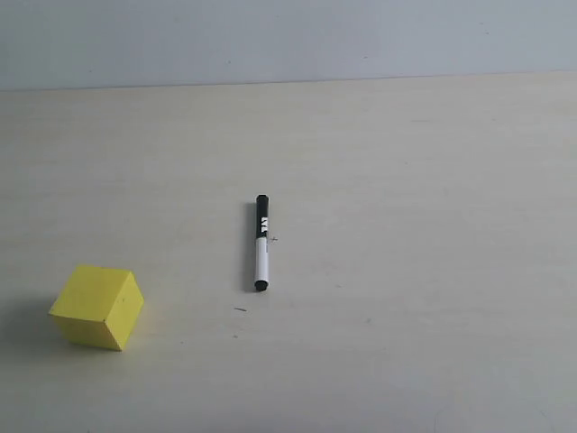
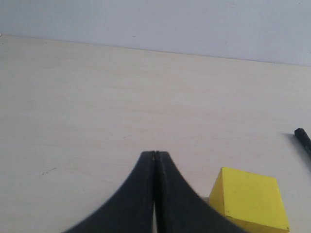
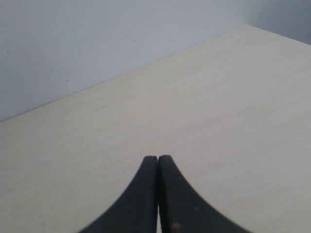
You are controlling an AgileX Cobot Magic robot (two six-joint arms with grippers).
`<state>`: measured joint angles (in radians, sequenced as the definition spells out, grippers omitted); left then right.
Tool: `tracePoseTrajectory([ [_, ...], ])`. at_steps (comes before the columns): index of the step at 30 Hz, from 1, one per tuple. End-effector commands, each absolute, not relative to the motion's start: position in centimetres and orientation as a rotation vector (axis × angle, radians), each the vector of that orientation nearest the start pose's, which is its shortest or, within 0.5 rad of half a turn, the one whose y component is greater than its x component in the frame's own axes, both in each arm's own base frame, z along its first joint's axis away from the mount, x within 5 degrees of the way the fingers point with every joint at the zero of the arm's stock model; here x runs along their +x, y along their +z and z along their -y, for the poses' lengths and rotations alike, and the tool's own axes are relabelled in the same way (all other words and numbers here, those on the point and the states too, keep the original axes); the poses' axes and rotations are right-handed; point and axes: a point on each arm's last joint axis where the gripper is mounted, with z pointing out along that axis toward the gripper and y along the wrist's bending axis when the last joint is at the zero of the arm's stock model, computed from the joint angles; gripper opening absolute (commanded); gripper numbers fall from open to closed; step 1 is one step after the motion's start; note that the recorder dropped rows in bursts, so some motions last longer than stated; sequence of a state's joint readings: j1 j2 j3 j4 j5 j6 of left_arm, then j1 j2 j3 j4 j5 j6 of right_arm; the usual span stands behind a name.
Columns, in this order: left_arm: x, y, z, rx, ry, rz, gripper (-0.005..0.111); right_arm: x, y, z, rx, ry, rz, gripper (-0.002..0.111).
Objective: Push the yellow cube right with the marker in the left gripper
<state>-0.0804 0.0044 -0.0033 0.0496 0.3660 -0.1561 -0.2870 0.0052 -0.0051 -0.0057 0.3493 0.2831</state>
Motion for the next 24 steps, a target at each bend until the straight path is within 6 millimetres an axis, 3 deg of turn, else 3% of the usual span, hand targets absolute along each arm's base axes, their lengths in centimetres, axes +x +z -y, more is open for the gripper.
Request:
tracePoseTrajectory([
  [1, 5.3, 18.1, 0.3, -0.042, -0.122, -1.844, 0.000, 5.1, 18.2, 1.5, 0.508, -0.007, -1.757, 0.000],
  [15, 5.4, 18.4, 0.2, 0.029, -0.051, -1.805, 0.000, 5.1, 18.2, 1.5, 0.508, -0.007, -1.757, 0.000],
  [18, 5.5, 19.4, 0.6, -0.160, -0.285, -1.700, 0.000, 5.1, 18.2, 1.5, 0.508, -0.007, -1.757, 0.000],
  [24, 5.6, 20.3, 0.7, -0.393, -0.550, -1.571, 0.000, 5.1, 18.2, 1.5, 0.508, -0.007, -1.757, 0.000],
])
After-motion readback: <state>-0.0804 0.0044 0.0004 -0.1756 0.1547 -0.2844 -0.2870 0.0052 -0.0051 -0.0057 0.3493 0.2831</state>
